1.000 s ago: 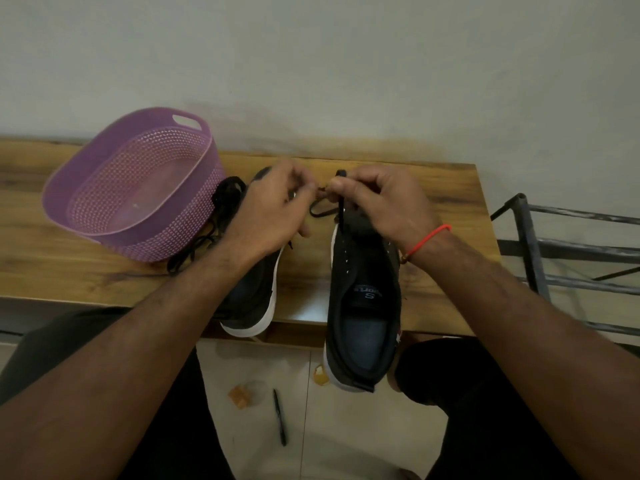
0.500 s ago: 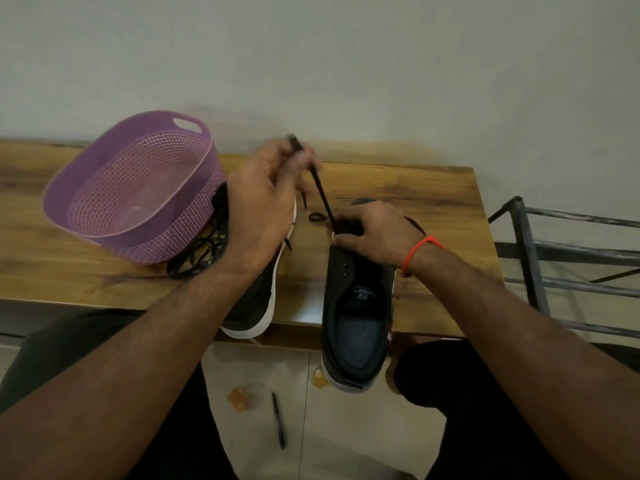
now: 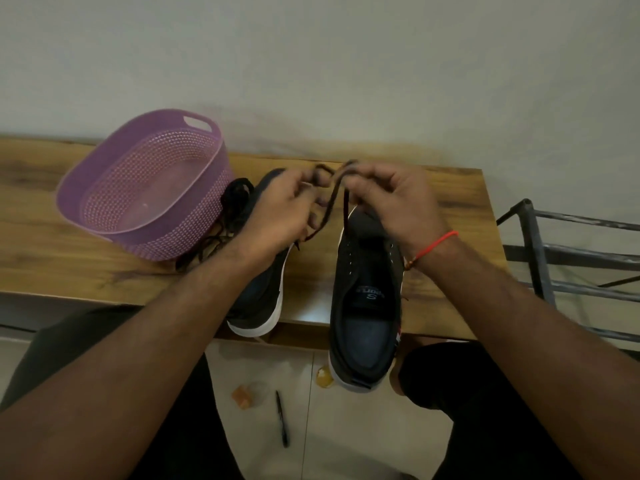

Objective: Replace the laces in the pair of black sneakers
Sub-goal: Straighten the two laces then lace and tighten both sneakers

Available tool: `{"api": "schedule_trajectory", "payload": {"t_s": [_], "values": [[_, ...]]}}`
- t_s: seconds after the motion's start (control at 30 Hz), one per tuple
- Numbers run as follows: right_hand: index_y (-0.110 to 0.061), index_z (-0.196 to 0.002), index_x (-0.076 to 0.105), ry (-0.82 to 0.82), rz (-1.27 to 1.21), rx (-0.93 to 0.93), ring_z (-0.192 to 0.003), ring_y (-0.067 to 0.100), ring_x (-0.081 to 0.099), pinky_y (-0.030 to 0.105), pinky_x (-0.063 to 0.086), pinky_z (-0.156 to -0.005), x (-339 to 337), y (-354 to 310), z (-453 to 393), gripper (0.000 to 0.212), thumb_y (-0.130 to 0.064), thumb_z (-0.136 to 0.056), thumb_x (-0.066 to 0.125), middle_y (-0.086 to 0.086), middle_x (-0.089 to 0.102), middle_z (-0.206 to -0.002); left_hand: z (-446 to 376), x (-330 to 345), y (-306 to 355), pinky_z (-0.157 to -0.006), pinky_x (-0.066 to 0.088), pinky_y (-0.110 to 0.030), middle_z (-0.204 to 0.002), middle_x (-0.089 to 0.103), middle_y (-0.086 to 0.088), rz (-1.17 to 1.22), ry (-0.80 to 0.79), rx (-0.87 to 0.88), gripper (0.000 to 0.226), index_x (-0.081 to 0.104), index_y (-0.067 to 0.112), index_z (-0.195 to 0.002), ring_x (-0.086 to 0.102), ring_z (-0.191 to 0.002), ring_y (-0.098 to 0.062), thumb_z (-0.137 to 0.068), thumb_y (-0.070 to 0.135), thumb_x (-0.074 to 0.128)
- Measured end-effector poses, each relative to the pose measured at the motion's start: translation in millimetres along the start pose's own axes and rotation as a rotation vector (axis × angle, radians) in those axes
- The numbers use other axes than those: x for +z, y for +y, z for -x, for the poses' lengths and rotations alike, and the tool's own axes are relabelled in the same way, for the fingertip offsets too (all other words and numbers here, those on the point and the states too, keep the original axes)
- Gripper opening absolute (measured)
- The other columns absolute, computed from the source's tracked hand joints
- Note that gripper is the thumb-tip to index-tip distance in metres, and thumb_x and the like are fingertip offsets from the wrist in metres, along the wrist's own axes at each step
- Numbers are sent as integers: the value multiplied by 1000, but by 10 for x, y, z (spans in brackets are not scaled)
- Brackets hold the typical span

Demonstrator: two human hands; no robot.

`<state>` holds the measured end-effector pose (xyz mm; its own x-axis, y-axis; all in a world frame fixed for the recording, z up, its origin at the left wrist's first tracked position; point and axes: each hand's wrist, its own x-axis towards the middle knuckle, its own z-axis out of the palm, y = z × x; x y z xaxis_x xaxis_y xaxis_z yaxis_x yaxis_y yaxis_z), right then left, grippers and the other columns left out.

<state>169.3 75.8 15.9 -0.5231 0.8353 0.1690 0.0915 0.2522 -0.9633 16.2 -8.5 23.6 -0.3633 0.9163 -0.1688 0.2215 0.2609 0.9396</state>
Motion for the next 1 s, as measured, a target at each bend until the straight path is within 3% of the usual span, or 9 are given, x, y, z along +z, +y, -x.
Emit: {"api": "schedule_trajectory", "payload": {"t_s": [0.07,0.23,0.4,0.53,0.63,0.73,0.83,0.9,1.0], "values": [[5,-107,70,14,-232,-29,-67,15,59,26,51,-61,-15,-104,-22,16,-1,-94,63,17,66,-81,21,80,10,-52,44,-25,-104,70,2,-17,-115,11,24,62,28,-115,64,-70,-10,-105,13,47],[1,-104,70,70,-323,15,-67,18,61,28,53,-62,-52,-101,-46,13,-3,-94,63,29,65,-90,1,171,-26,-58,46,-24,-95,77,4,-7,-220,48,15,68,27,-112,70,-79,-11,-100,20,62],[-15,-117,68,1,-116,154,-89,15,66,27,55,-70,-149,-81,-83,26,-7,-92,68,9,72,-110,-4,164,-17,-54,46,-18,-89,76,-2,127,140,273,14,73,14,-107,66,-66,-7,-101,12,60],[-14,-110,73,92,-18,282,-72,8,60,17,49,-59,-178,16,-89,19,-7,-96,61,3,75,-101,49,101,192,-66,56,-31,-96,74,-6,358,301,733,12,63,8,-110,68,-72,-19,-104,8,53],[-13,-106,73,133,41,307,-65,4,56,14,47,-56,-217,40,-117,19,-6,-98,57,1,75,-95,45,26,258,-77,58,-35,-98,71,-6,374,353,867,12,58,12,-114,72,-87,-24,-103,15,52],[-23,-110,70,159,80,294,-75,-1,58,21,50,-70,-272,35,-155,22,-8,-97,60,-5,77,-93,-15,-28,181,-78,58,-37,-94,69,-5,311,385,805,16,60,8,-117,69,-85,-25,-106,11,49],[-28,-117,66,159,76,323,-74,6,61,24,51,-66,-304,41,-172,29,-9,-95,62,-5,76,-91,-67,-27,68,-67,61,-35,-86,65,-8,132,236,361,23,62,13,-123,65,-73,-20,-109,14,44],[-23,-113,69,172,117,343,-69,8,59,24,50,-59,-335,43,-185,24,-9,-96,60,-4,74,-89,-64,22,-63,-59,60,-30,-88,66,-5,-206,59,99,31,59,17,-135,65,-67,-13,-108,14,42],[-18,-106,72,142,391,314,-86,8,60,15,45,-67,-385,87,-186,15,-19,-97,60,-5,69,-93,4,158,-192,-55,49,-20,-95,60,0,-667,-87,124,45,42,17,-150,60,-65,-8,-106,12,43]]}}
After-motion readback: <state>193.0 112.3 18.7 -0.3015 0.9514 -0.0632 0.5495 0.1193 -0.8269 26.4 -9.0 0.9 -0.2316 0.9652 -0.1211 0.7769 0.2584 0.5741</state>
